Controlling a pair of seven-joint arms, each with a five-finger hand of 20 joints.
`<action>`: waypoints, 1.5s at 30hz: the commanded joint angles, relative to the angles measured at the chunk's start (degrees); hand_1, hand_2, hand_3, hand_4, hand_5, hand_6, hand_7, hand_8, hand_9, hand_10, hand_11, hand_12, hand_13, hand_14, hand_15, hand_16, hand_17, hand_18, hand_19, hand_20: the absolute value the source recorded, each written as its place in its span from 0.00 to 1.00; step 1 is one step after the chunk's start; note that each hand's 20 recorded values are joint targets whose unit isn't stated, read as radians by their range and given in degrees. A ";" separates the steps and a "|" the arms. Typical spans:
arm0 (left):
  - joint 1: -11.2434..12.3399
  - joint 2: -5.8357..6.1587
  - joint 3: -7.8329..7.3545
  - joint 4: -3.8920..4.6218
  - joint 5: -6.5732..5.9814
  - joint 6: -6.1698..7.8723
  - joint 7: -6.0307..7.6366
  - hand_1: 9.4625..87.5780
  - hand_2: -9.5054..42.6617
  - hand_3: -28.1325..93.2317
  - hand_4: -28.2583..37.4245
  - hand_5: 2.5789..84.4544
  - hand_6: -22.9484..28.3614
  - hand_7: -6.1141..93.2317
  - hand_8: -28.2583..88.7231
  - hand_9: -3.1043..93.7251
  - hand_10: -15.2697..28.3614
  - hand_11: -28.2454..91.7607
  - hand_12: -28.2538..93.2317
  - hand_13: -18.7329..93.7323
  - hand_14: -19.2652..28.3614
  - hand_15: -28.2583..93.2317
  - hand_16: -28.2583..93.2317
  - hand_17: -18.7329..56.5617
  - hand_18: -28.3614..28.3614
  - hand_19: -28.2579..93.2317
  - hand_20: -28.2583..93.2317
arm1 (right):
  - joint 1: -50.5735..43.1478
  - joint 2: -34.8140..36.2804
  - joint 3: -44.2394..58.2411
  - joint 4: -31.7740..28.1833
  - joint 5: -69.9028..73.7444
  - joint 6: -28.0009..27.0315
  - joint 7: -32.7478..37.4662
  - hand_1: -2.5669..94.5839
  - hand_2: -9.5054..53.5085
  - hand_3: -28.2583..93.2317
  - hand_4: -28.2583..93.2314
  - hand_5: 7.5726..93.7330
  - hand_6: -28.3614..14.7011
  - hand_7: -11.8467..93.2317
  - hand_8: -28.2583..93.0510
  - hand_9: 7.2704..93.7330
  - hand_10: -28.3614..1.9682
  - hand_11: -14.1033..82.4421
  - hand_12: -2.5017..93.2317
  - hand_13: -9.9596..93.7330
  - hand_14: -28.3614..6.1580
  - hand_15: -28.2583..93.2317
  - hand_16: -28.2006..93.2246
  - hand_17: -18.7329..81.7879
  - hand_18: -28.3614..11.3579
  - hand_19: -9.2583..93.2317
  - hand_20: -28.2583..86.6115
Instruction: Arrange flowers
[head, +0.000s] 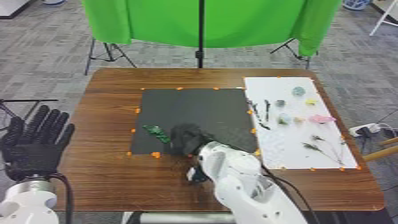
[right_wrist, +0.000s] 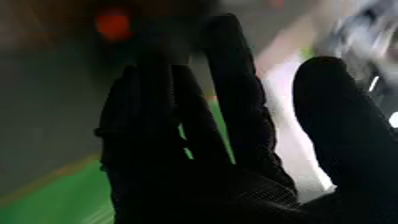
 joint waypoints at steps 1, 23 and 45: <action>-0.31 0.04 1.08 0.34 -0.15 -0.20 -1.39 0.18 0.41 0.86 0.00 0.53 0.63 0.20 0.15 0.44 0.68 0.39 0.31 0.44 0.68 0.40 0.21 0.17 0.74 0.49 0.33 | 0.72 -2.31 -0.79 0.90 -0.62 -2.58 -0.14 0.29 0.24 0.87 0.05 0.69 0.56 0.22 0.14 0.51 0.29 0.25 0.19 0.42 0.17 0.81 0.39 0.35 0.14 0.85 0.65; -0.46 -0.24 1.10 0.69 -1.14 -0.38 -1.90 0.19 0.41 0.86 0.00 0.53 0.63 0.20 0.15 0.44 0.68 0.40 0.31 0.44 0.68 0.41 0.20 0.17 0.74 0.49 0.33 | -0.42 -5.28 0.43 1.33 10.18 -4.70 5.30 0.29 0.28 0.89 0.04 0.55 0.53 0.19 0.15 0.48 0.24 0.25 0.19 0.44 0.20 0.81 0.39 0.34 0.15 0.80 0.61; 0.98 -2.02 -0.43 0.59 -0.73 -2.54 -0.82 0.22 0.43 0.89 0.00 0.53 0.63 0.19 0.15 0.44 0.68 0.39 0.30 0.44 0.68 0.40 0.20 0.17 0.74 0.49 0.33 | -2.44 -1.77 10.30 -11.54 24.59 10.35 8.23 0.30 0.06 0.86 0.04 0.73 0.63 0.24 0.14 0.40 0.09 0.24 0.19 0.38 0.13 0.83 0.42 0.35 0.14 0.84 0.62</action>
